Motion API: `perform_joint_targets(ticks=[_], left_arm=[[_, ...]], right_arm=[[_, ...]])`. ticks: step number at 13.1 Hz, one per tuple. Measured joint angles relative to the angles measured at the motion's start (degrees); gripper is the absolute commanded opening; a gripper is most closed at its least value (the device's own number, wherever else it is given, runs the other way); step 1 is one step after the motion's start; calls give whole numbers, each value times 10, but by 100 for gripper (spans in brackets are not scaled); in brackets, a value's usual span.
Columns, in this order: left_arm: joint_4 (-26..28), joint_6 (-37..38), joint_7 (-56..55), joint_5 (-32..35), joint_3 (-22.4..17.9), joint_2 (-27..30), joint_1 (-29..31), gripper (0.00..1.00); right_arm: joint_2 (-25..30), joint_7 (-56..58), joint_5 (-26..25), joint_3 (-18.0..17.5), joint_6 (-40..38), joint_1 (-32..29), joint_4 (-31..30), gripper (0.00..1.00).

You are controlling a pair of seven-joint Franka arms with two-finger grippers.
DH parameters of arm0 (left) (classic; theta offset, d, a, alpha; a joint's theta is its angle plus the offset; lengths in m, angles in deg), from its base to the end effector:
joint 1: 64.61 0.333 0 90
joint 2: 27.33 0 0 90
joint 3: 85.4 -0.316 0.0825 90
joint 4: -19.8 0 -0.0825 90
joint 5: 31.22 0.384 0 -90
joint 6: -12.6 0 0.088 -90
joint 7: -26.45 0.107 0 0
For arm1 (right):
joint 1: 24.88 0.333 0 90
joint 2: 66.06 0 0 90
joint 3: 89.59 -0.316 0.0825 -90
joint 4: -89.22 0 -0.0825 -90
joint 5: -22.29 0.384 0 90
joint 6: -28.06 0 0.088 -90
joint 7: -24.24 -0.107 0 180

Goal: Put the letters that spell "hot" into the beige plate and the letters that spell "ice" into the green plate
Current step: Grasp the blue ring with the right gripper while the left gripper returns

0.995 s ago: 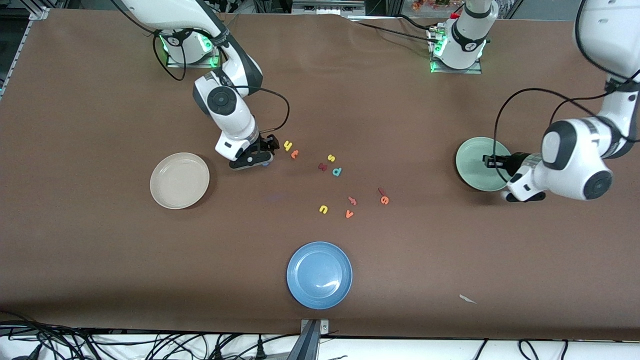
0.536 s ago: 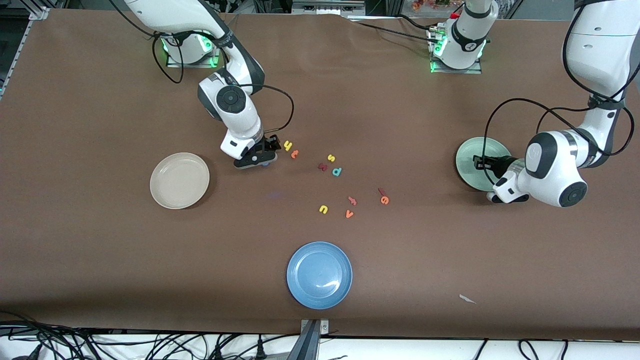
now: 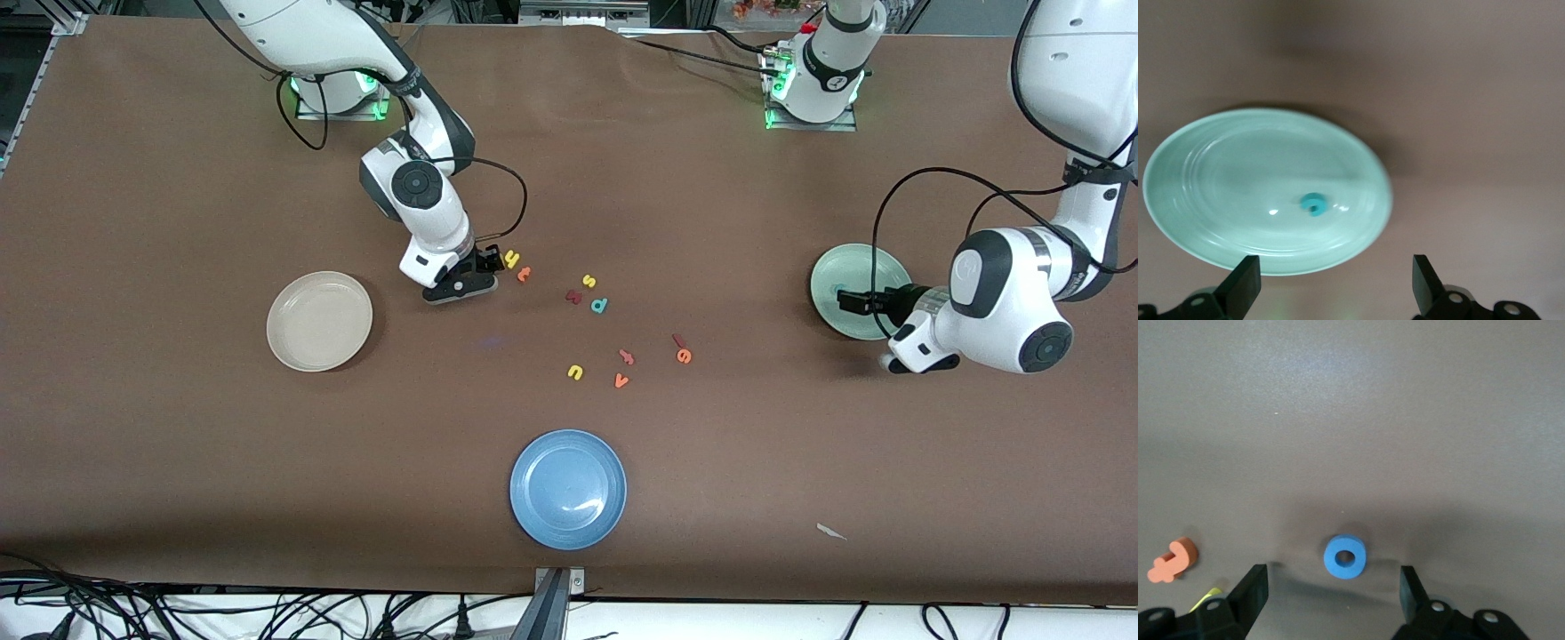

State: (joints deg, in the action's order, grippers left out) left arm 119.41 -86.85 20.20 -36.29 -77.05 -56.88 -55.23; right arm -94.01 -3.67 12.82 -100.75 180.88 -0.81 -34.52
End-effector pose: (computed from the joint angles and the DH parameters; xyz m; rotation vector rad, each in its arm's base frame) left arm 0.6015 0.0085 0.2559 2.8988 0.2389 -0.7751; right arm 0.4593 0.3325 0.1746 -3.0883 -0.3882 -0.0350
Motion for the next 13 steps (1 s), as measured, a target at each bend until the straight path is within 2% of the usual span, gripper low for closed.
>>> perform_joint_targets(ticks=[2, 5, 10, 13], left_arm=[[-32, -10, -111, -4, 22, 1, -22, 100], [-43, -118, -239, -35, 28, -19, -70, 100], [-45, -258, -416, -39, 30, -83, -155, 100], [-47, -290, -486, -39, 30, -103, -200, 100]], right_arm=[[-1, -2, 0, 0, 0, 2, 2, 64], [-1, -2, 0, 0, 0, 2, 3, 47], [-1, -2, -1, 1, 0, 2, 4, 16], [0, -2, -4, 2, 0, 2, 7, 15]])
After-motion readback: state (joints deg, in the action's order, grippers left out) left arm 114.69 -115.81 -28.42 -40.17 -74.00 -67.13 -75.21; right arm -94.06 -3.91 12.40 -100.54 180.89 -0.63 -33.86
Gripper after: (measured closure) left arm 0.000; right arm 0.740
